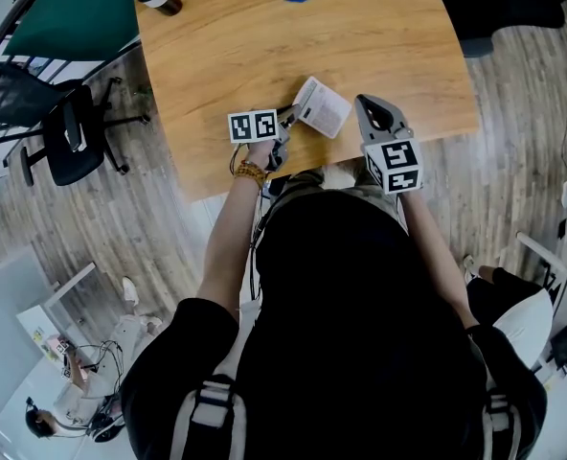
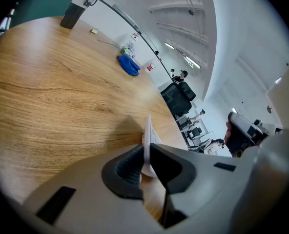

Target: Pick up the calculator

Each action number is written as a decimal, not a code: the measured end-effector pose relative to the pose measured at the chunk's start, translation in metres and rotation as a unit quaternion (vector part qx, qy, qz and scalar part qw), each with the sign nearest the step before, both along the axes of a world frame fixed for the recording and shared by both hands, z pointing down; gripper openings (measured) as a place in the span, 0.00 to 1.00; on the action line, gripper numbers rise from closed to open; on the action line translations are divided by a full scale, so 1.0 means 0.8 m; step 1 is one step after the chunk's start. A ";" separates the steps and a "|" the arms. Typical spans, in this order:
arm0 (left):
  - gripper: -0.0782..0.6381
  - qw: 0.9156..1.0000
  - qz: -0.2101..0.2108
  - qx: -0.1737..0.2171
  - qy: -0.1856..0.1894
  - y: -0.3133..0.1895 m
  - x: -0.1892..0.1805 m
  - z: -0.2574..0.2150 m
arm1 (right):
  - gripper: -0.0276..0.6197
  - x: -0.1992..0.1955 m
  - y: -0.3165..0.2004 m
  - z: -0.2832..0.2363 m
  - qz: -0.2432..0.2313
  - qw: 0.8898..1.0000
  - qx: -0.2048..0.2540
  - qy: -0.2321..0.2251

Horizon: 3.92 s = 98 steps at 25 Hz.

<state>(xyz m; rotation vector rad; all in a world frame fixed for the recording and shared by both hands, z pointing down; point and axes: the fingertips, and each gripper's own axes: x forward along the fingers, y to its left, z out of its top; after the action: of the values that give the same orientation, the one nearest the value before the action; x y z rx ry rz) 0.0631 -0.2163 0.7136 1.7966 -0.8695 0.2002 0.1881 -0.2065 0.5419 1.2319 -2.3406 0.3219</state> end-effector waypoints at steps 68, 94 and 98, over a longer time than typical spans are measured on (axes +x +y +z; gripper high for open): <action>0.19 0.974 -0.028 0.079 0.210 -0.016 0.005 -0.160 | 0.42 0.014 0.013 0.075 0.073 0.916 -0.236 -0.317; 0.22 0.971 0.027 0.095 0.216 0.006 0.022 -0.158 | 0.14 0.007 0.001 0.023 0.071 0.872 -0.236 -0.423; 0.22 0.976 0.019 0.094 0.197 -0.003 0.017 -0.145 | 0.14 0.010 -0.002 0.028 0.055 0.890 -0.220 -0.394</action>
<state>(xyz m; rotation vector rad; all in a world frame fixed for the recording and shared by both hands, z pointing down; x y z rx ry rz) 0.0769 -0.2185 0.5977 1.9400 -0.5851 -0.2170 0.1957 -0.2084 0.5644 1.1198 -2.5765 1.5503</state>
